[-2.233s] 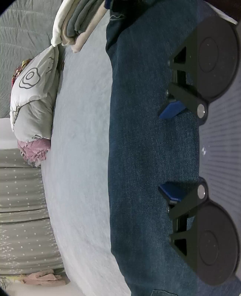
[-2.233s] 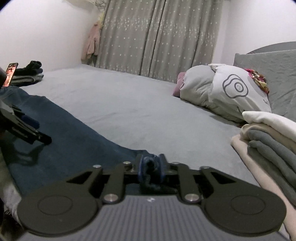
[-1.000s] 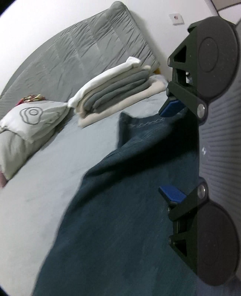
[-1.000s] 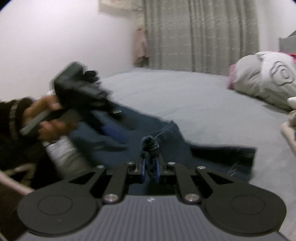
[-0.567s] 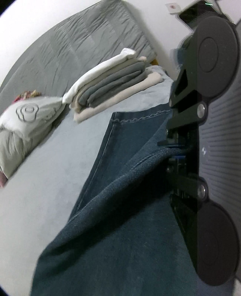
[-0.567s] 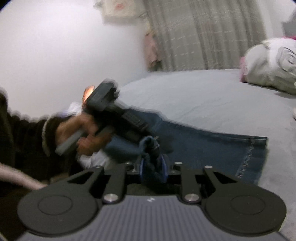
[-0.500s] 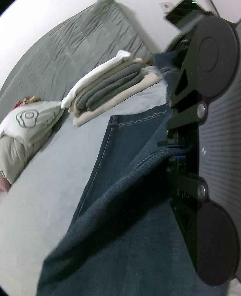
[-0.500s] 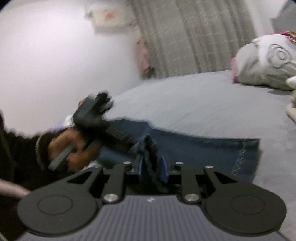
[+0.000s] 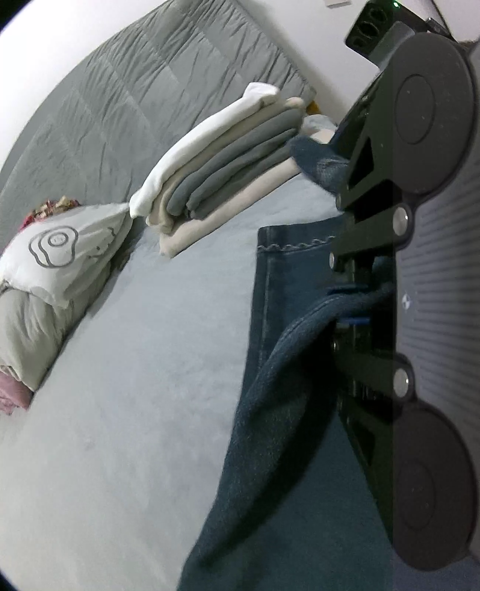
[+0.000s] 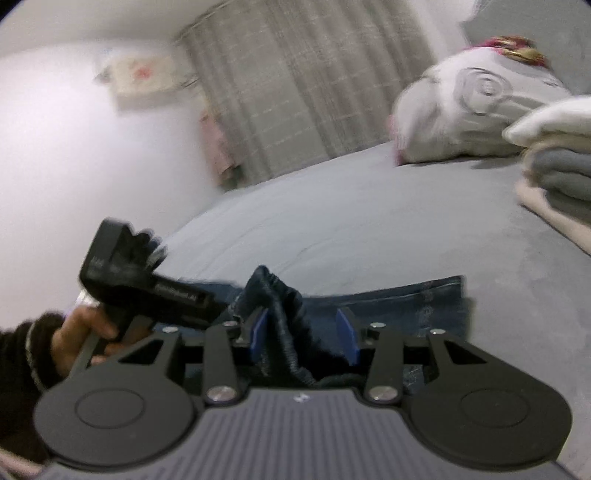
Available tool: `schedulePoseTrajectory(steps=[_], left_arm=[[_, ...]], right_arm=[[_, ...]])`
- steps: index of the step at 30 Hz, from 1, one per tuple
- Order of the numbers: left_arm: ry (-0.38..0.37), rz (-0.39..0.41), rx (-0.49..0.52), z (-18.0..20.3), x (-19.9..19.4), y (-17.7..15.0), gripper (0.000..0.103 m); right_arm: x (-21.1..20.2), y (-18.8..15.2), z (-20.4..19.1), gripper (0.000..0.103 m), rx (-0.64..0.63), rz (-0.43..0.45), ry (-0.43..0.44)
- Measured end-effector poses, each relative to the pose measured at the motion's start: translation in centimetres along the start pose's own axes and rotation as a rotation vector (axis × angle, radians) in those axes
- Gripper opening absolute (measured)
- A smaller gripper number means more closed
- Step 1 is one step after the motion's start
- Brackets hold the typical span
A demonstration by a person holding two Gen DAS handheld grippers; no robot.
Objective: Fold clothes
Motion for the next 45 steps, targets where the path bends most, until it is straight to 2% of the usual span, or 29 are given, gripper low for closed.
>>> schedulePoseTrajectory(steps=[1, 2, 6, 9, 13, 20, 23, 26, 29, 32, 33, 37, 38, 41, 45], left_arm=[[0.004, -0.005, -0.007, 0.1, 0.2, 0.3, 0.049], [0.006, -0.001, -0.005, 0.1, 0.1, 0.5, 0.052], [0.012, 0.038, 0.095, 0.3, -2.1, 0.8, 0.062], [0.036, 0.046, 0.172, -0.2, -3.7, 0.7, 0.071], [0.089, 0.038, 0.306, -1.4, -5.7, -0.6, 0.071], [0.154, 0.057, 0.507, -3.1, -9.8, -2.7, 0.071], [0.190, 0.082, 0.537, -4.0, -11.9, -2.8, 0.071], [0.228, 0.123, 0.506, -5.4, -14.0, -2.4, 0.071], [0.295, 0.174, 0.453, -7.1, -15.9, -1.4, 0.072], [0.381, 0.217, 0.352, -9.9, -17.1, 0.4, 0.072], [0.398, 0.221, 0.288, -11.3, -17.5, 1.2, 0.072], [0.374, 0.235, 0.069, -15.8, -18.2, 4.3, 0.072], [0.364, 0.243, 0.031, -16.7, -18.3, 5.0, 0.072], [0.321, 0.243, -0.069, -19.3, -17.7, 6.8, 0.070], [0.271, 0.227, -0.140, -22.0, -16.1, 7.9, 0.068]], right_arm=[[0.2, 0.2, 0.7, 0.045, 0.021, 0.020, -0.038], [0.5, 0.5, 1.9, 0.045, 0.044, 0.048, -0.130], [0.9, 0.9, 4.1, 0.046, 0.037, 0.069, -0.319], [0.8, 0.7, 4.8, 0.046, 0.050, 0.060, -0.353], [1.1, 0.3, 4.9, 0.046, 0.060, 0.045, -0.367], [1.9, -0.5, 3.4, 0.047, 0.050, -0.045, -0.383], [1.4, -0.9, 1.4, 0.052, -0.013, -0.080, -0.382], [1.1, -1.5, -1.0, 0.057, -0.087, -0.097, -0.356], [2.2, -2.0, -2.9, 0.057, -0.147, -0.113, -0.303], [4.8, -2.6, -5.9, 0.057, -0.197, -0.142, -0.211], [5.7, -2.7, -6.8, 0.057, -0.206, -0.150, -0.186], [10.2, -3.5, -10.5, 0.059, -0.248, -0.178, -0.067], [12.4, -4.1, -12.2, 0.059, -0.272, -0.195, -0.016], [16.6, -5.4, -15.4, 0.059, -0.310, -0.236, 0.076], [21.6, -6.5, -18.4, 0.058, -0.361, -0.279, 0.159]])
Point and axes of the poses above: each gripper's, at about its wrist camera, not at the fingertips, and x roughly the way its jaws point, z to its right, y to its top, the point moved 2 cm from there along x, roughly the way its jaws point, and after that the axes turned 15 degrees about z, right-handed, at the moved point
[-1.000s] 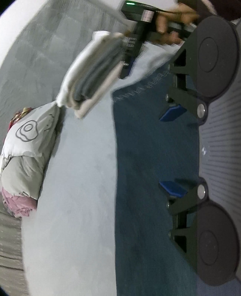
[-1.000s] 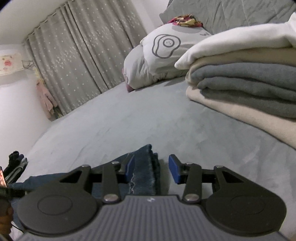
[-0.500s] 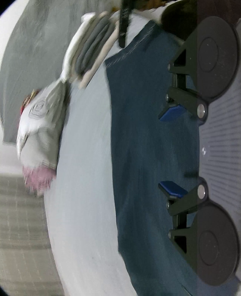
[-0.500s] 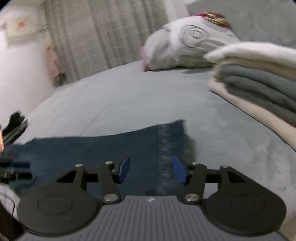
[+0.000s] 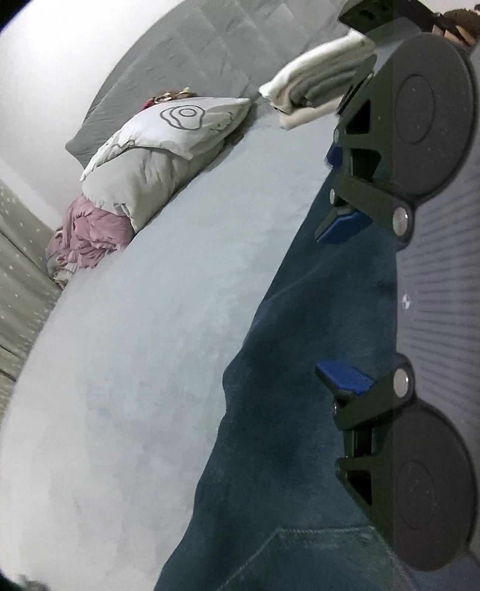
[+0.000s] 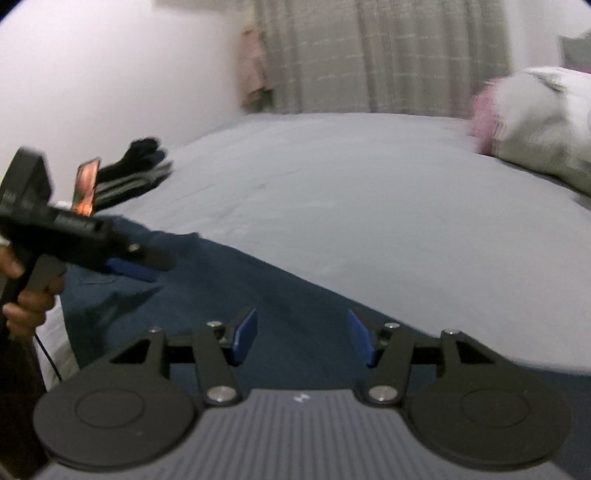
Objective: Fold clothes
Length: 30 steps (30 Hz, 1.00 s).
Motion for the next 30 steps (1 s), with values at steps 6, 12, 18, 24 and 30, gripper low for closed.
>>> schedulePoseTrajectory(steps=[6, 12, 18, 24, 30], left_arm=[[-0.066, -0.014, -0.118, -3.2, 0.9, 0.2, 0.062], [-0.103, -0.041, -0.184, -4.8, 1.7, 0.4, 0.056], [-0.101, -0.043, -0.166, -4.4, 1.7, 0.5, 0.056], [-0.101, -0.040, -0.141, -3.9, 1.0, 0.2, 0.056], [-0.089, -0.032, -0.110, -3.5, 1.1, -0.1, 0.057]], right_arm=[[6.9, 1.6, -1.4, 0.056, -0.080, -0.069, 0.093], [11.6, 2.1, -0.5, 0.053, -0.074, -0.158, 0.179], [13.0, 1.0, -1.1, 0.021, -0.066, -0.200, 0.252], [9.4, 1.0, -1.9, 0.005, -0.074, -0.101, 0.286], [8.8, 1.0, -2.6, 0.019, -0.114, -0.102, 0.282]])
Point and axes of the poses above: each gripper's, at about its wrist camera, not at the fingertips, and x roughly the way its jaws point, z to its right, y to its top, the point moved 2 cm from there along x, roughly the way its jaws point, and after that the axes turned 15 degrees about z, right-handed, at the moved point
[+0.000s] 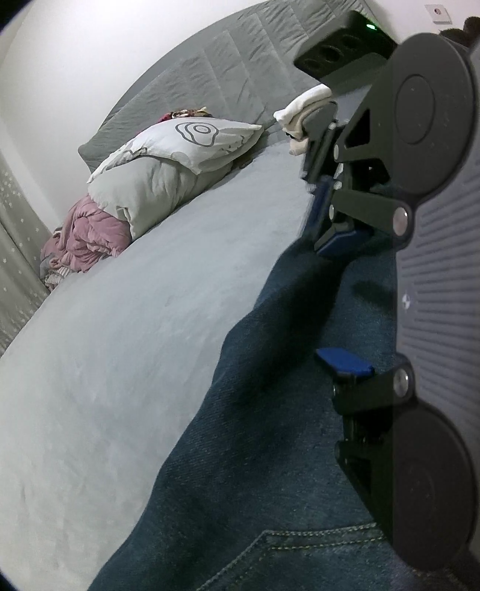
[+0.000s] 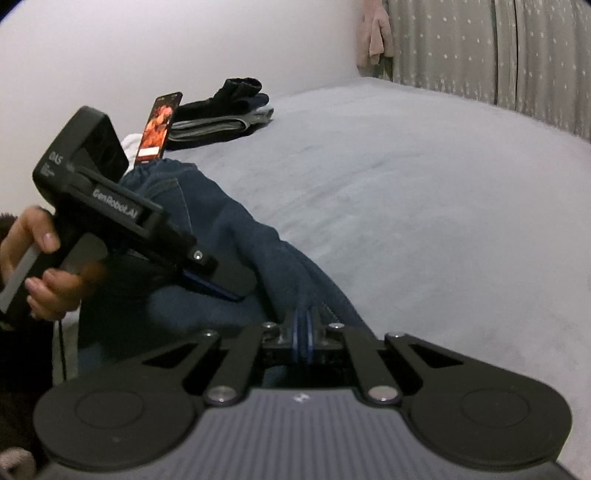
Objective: Fold clothes
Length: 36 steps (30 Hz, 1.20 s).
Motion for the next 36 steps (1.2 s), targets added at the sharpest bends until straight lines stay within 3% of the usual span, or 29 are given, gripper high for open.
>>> schedulePoseTrajectory(steps=[3, 7, 8, 9, 16, 20, 21, 22, 23, 25, 29, 31, 33, 36], left_arm=[[0.002, -0.002, 0.002, 0.0, 0.0, -0.1, 0.057], [-0.008, -0.005, -0.020, -0.2, -0.1, 0.1, 0.057], [-0.011, -0.005, -0.023, -0.2, -0.2, 0.2, 0.057], [-0.018, -0.002, -0.025, -0.1, -0.3, 0.2, 0.057], [-0.100, -0.012, 0.021, 1.5, -1.0, -0.2, 0.057], [-0.058, -0.037, 0.069, 2.3, -0.2, -1.1, 0.057], [-0.037, -0.037, 0.070, 2.2, 0.0, -1.2, 0.053], [-0.017, -0.030, 0.068, 2.0, 0.0, -1.3, 0.036], [0.013, -0.021, 0.072, 1.8, 0.0, -1.3, 0.026], [0.049, -0.010, 0.067, 1.3, 0.1, -1.6, 0.015], [0.062, 0.032, 0.081, 1.7, -1.1, -2.0, 0.013], [0.030, 0.055, 0.104, 1.9, -2.1, -2.4, 0.013], [0.011, 0.070, 0.123, 2.0, -2.8, -2.7, 0.013], [-0.002, 0.076, 0.134, 1.8, -3.2, -3.0, 0.013]], right_arm=[[0.8, 0.5, 1.3, 0.032, 0.008, 0.008, -0.052], [2.6, 0.3, 2.5, 0.036, 0.064, -0.046, -0.022], [2.8, 0.2, 2.3, 0.027, 0.058, -0.046, -0.019], [2.9, 0.1, 2.0, 0.010, 0.052, -0.045, -0.017], [-0.3, -0.9, -3.4, 0.008, -0.162, 0.034, 0.013], [-0.6, -2.4, -7.5, 0.008, -0.332, 0.018, 0.042], [-0.5, -2.6, -7.9, 0.008, -0.346, 0.018, 0.048], [-0.4, -2.6, -8.1, 0.008, -0.347, 0.018, 0.051], [-0.3, -2.8, -8.4, 0.008, -0.342, 0.011, 0.062], [-0.2, -3.0, -8.5, 0.008, -0.351, 0.005, 0.060], [0.0, -2.2, -8.1, 0.012, -0.339, -0.009, 0.054], [-0.5, -0.6, -7.1, 0.016, -0.305, 0.028, 0.049], [-0.3, 0.9, -5.9, 0.033, -0.287, 0.052, 0.026], [2.1, 2.0, -4.8, 0.044, -0.308, 0.028, 0.038]])
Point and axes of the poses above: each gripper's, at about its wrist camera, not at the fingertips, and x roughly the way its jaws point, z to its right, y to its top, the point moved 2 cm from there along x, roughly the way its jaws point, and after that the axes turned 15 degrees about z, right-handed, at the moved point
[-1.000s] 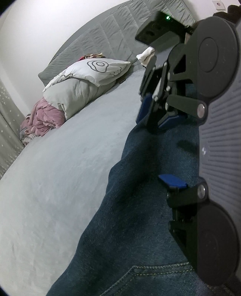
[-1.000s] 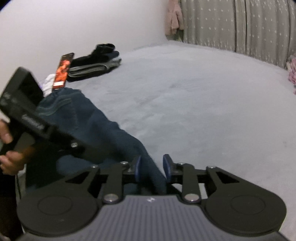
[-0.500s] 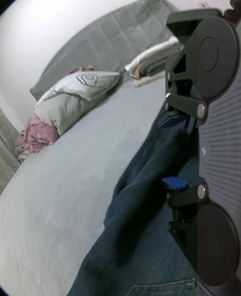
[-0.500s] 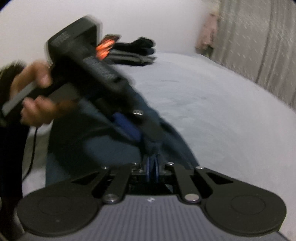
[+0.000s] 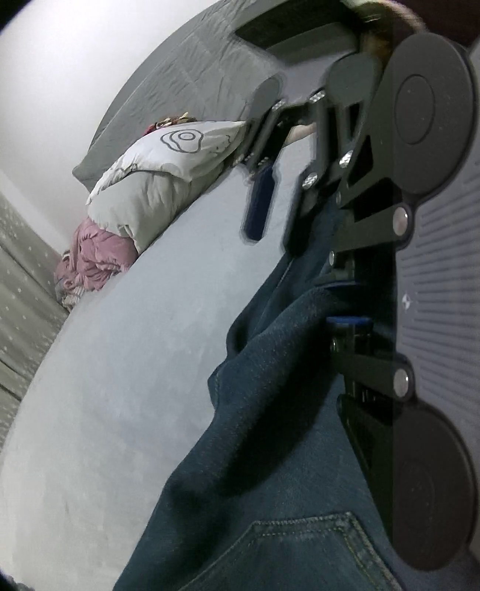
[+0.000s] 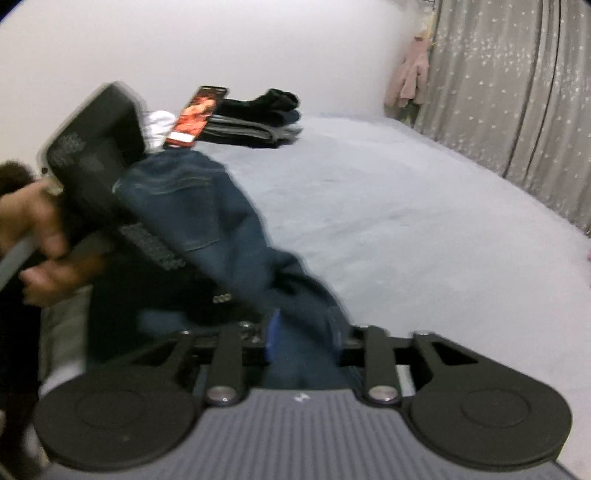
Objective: Fold clothes
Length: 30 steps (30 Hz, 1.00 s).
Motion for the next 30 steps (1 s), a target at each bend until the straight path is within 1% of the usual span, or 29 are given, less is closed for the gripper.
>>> schedulePoseTrajectory(steps=[1, 2, 4, 7, 8, 10, 12, 14, 16, 17, 18, 19, 20, 21, 22, 24, 26, 28, 30], left_arm=[[-0.010, 0.001, -0.006, -0.1, -0.1, 0.0, 0.013], [-0.024, 0.001, -0.013, -0.1, -0.2, 0.0, 0.013], [-0.037, 0.010, -0.002, 0.0, -0.6, -0.1, 0.013], [-0.010, -0.010, 0.017, -0.4, -0.4, -0.4, 0.013], [-0.008, -0.021, 0.013, -0.6, -0.3, -0.5, 0.013], [-0.014, -0.035, -0.002, -1.0, -0.2, -0.4, 0.014], [-0.042, -0.043, -0.023, -1.2, -0.2, -0.1, 0.016], [-0.047, -0.051, -0.011, -1.2, -0.2, 0.1, 0.018], [-0.058, -0.058, -0.012, -1.2, -0.1, 0.1, 0.021], [-0.062, -0.059, -0.015, -1.3, -0.1, 0.1, 0.022], [-0.065, -0.055, -0.019, -1.4, -0.1, 0.2, 0.026], [-0.062, -0.042, -0.021, -1.5, -0.1, 0.3, 0.029], [-0.058, -0.040, -0.023, -1.7, -0.1, 0.4, 0.030], [-0.056, -0.044, -0.029, -1.9, 0.0, 0.4, 0.030], [-0.057, -0.047, -0.037, -2.0, 0.0, 0.4, 0.031], [-0.064, -0.045, -0.041, -2.0, 0.1, 0.5, 0.032], [-0.072, -0.039, -0.028, -1.8, 0.3, 1.0, 0.034], [-0.088, -0.026, -0.014, -1.8, 0.3, 1.5, 0.040], [-0.121, -0.017, -0.019, -1.8, 0.8, 1.9, 0.040]], right_arm=[[1.1, 0.0, 0.2, 0.046, -0.009, -0.007, 0.021], [1.7, -0.1, 0.2, 0.050, -0.018, -0.011, 0.036], [3.9, -0.3, -0.1, 0.054, -0.074, -0.038, 0.097], [6.7, -0.7, -0.6, 0.055, -0.159, -0.075, 0.179], [6.5, -0.9, -0.6, 0.055, -0.164, -0.077, 0.189], [7.9, -0.7, -0.4, 0.055, -0.163, -0.077, 0.223], [9.2, -0.1, 0.1, 0.055, -0.116, -0.081, 0.293], [9.9, 0.1, 0.4, 0.055, -0.091, -0.085, 0.310], [10.9, 0.1, 0.7, 0.052, -0.044, -0.080, 0.340], [11.1, 0.2, 1.0, 0.050, -0.024, -0.077, 0.340], [11.4, 0.3, 1.8, 0.050, 0.017, -0.067, 0.334], [11.6, 0.4, 2.2, 0.051, 0.040, -0.060, 0.326], [11.8, 0.3, 3.5, 0.054, 0.102, -0.050, 0.303], [12.2, -0.1, 4.9, 0.055, 0.183, -0.061, 0.290], [12.8, -0.7, 6.1, 0.056, 0.263, -0.086, 0.291], [13.2, -1.4, 7.3, 0.058, 0.357, -0.110, 0.311], [13.3, -1.6, 7.9, 0.059, 0.415, -0.119, 0.326], [13.1, -1.7, 8.6, 0.059, 0.475, -0.132, 0.341], [13.4, -1.5, 8.7, 0.060, 0.506, -0.152, 0.342]])
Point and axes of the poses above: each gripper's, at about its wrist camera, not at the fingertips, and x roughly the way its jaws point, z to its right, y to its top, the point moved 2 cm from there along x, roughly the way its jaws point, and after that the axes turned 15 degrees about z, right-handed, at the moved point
